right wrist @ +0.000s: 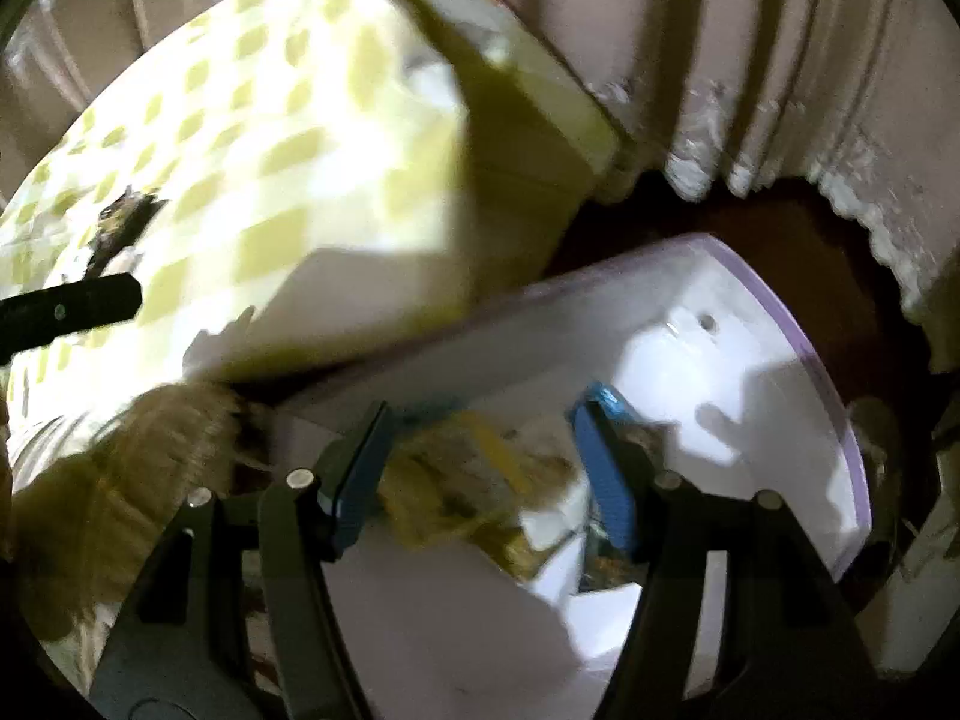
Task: Organize snacks
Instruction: 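Move both open tools back toward the snacks on the table, then grasp the white barcode packet with the left tool while the right tool grasps a clear-wrapped biscuit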
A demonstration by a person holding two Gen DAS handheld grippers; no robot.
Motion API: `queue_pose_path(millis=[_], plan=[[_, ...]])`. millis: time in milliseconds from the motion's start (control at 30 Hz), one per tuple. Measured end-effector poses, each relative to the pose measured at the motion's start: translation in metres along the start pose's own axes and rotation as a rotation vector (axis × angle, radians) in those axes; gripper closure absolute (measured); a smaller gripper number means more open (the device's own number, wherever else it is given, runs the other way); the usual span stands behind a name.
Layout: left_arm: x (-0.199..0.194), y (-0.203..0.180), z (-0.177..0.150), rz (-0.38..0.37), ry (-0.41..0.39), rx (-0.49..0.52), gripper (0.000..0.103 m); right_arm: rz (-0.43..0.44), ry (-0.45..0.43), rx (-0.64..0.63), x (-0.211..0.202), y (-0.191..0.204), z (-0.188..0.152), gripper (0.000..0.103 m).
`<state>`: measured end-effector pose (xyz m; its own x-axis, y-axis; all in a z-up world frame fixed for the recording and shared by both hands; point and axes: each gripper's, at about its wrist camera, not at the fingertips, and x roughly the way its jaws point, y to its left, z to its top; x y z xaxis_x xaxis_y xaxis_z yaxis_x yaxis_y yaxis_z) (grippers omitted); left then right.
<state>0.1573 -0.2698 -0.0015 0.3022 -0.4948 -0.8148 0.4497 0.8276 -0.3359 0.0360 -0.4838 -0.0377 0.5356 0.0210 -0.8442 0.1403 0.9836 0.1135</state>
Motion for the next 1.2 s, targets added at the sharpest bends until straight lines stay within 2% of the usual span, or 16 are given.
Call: queue_pose_path(millis=[200,267,367,500,600,667,833,933,1000,1033,1200], plan=[[-0.062,0.118,-0.005,0.085,-0.171,-0.278,0.044,0.063,-0.025,-0.114,0.000,0.063,0.027,0.026],[-0.081,0.161,-0.005,0.128,-0.217,-0.393,0.033,0.077,-0.026,-0.157,0.003,0.084,0.034,0.024],[-0.092,0.220,-0.005,0.185,-0.223,-0.547,0.029,0.094,-0.033,-0.237,0.006,0.119,0.045,0.023],[-0.080,0.266,0.000,0.150,-0.180,-0.684,0.027,0.120,-0.053,-0.351,0.010,0.168,0.060,0.021],[-0.066,0.272,0.004,0.133,-0.167,-0.708,0.025,0.137,-0.069,-0.434,0.012,0.200,0.069,0.020],[-0.060,0.273,0.010,0.132,-0.160,-0.720,0.020,0.147,-0.078,-0.494,0.016,0.221,0.071,0.018],[-0.043,0.281,0.021,0.152,-0.122,-0.739,0.020,0.168,-0.072,-0.622,0.028,0.261,0.075,0.017],[-0.030,0.281,0.024,0.166,-0.089,-0.718,0.020,0.171,-0.059,-0.672,0.039,0.278,0.080,0.017],[-0.028,0.278,0.025,0.179,-0.098,-0.682,0.028,0.190,-0.046,-0.707,0.046,0.289,0.081,0.016],[-0.027,0.277,0.027,0.178,-0.094,-0.670,0.045,0.195,-0.032,-0.720,0.051,0.293,0.082,0.016],[-0.034,0.276,0.020,0.152,-0.120,-0.661,0.051,0.199,0.018,-0.743,0.073,0.310,0.086,0.016]])
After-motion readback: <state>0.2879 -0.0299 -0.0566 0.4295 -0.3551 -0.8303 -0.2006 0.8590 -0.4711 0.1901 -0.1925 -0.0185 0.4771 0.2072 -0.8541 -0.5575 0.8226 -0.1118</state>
